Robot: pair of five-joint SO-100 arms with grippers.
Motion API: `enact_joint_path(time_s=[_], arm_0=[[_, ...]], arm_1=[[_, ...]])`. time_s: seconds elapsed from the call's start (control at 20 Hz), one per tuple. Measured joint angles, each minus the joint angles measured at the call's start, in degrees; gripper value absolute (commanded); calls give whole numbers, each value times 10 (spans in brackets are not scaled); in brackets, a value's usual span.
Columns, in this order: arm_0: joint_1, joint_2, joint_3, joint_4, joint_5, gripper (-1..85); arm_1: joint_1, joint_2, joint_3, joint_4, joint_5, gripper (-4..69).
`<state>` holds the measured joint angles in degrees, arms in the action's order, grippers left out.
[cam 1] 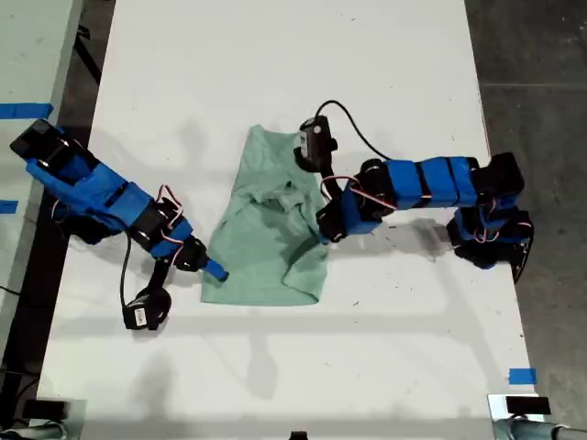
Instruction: Fold tshirt
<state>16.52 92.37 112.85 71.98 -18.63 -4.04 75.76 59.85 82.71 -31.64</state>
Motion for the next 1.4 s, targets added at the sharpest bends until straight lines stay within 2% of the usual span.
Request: enact_joint_path(time_s=[0.1, 0.4, 0.6, 0.7, 0.95, 1.25, 1.4], arm_0=[[11, -18, 0, -29, 0, 272], [24, -112, 0, -100, -21, 195], [24, -139, -2, -142, -23, 5], [24, -145, -2, -171, -23, 0], [25, -141, -1, -174, -23, 0], [26, -54, -1, -91, -40, 0], [26, -1, -2, -105, -31, 0]], arm_1=[[0, 0, 11, -4, 0, -19], [-2, 1, 25, -14, 11, -19], [-11, 1, 68, -36, 24, -19], [-11, 2, 82, -46, 29, -19], [-14, 40, 103, -62, 33, -19], [-16, 40, 110, -64, 37, -19], [-16, 51, 127, -74, 42, -19]])
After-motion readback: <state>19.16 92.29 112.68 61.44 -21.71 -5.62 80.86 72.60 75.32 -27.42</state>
